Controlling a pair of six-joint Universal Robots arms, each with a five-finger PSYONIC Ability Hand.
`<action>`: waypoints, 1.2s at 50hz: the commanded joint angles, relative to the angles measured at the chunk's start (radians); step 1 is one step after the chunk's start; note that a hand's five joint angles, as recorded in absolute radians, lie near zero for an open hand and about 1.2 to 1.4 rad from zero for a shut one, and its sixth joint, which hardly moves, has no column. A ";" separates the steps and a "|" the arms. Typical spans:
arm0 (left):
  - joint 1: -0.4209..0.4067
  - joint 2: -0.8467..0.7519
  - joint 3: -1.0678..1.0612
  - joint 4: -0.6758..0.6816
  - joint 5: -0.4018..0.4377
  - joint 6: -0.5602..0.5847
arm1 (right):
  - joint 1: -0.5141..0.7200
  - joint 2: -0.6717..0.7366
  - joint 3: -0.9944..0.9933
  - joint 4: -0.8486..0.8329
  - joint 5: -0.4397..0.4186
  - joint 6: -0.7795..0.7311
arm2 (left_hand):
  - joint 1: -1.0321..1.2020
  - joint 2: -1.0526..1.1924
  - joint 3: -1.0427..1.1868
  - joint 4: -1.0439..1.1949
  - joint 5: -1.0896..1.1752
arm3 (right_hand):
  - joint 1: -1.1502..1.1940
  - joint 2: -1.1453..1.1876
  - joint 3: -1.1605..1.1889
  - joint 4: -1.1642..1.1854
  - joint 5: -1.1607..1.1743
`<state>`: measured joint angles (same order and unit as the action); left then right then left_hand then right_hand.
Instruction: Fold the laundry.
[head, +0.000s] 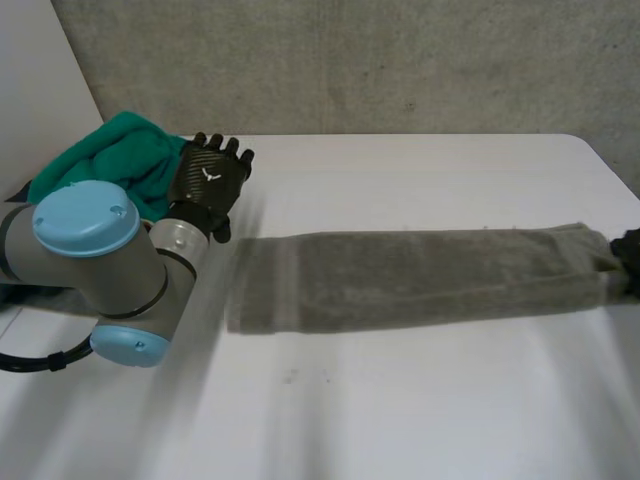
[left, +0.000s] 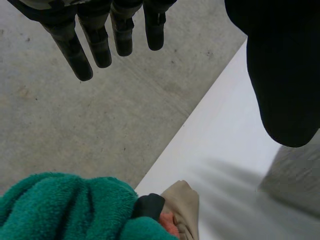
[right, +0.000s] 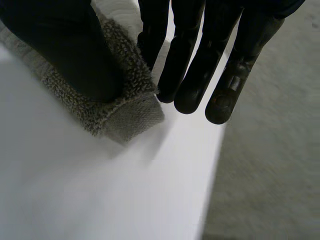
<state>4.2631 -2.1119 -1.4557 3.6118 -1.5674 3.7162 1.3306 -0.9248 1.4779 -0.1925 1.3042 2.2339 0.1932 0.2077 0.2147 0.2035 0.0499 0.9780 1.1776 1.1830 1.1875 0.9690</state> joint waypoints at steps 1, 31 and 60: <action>0.003 0.082 -0.057 -0.002 0.000 -0.001 | -0.105 -0.057 -0.053 0.004 0.020 -0.111 | 0.000 -0.015 -0.022 -0.011 -0.032 | 0.418 0.219 0.213 0.209 0.253; -0.020 0.193 -0.130 -0.001 0.000 -0.065 | 0.809 -0.005 0.076 -0.260 -0.313 -0.207 | 0.003 -0.012 -0.019 -0.008 -0.029 | 0.418 0.219 0.213 0.209 0.253; -0.325 -0.118 0.112 -0.001 0.000 -0.125 | 0.357 -0.330 0.280 0.015 -0.158 0.365 | 0.067 0.053 0.046 0.057 0.036 | -0.688 -0.888 -0.893 -0.898 -0.854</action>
<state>3.9690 -2.1852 -1.3635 3.6120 -1.5690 3.5936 1.7059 -1.2614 1.7233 -0.2095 1.1323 2.7588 0.1969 0.2095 0.2167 0.2065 0.0501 0.1986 0.2186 0.2120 0.2339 0.0687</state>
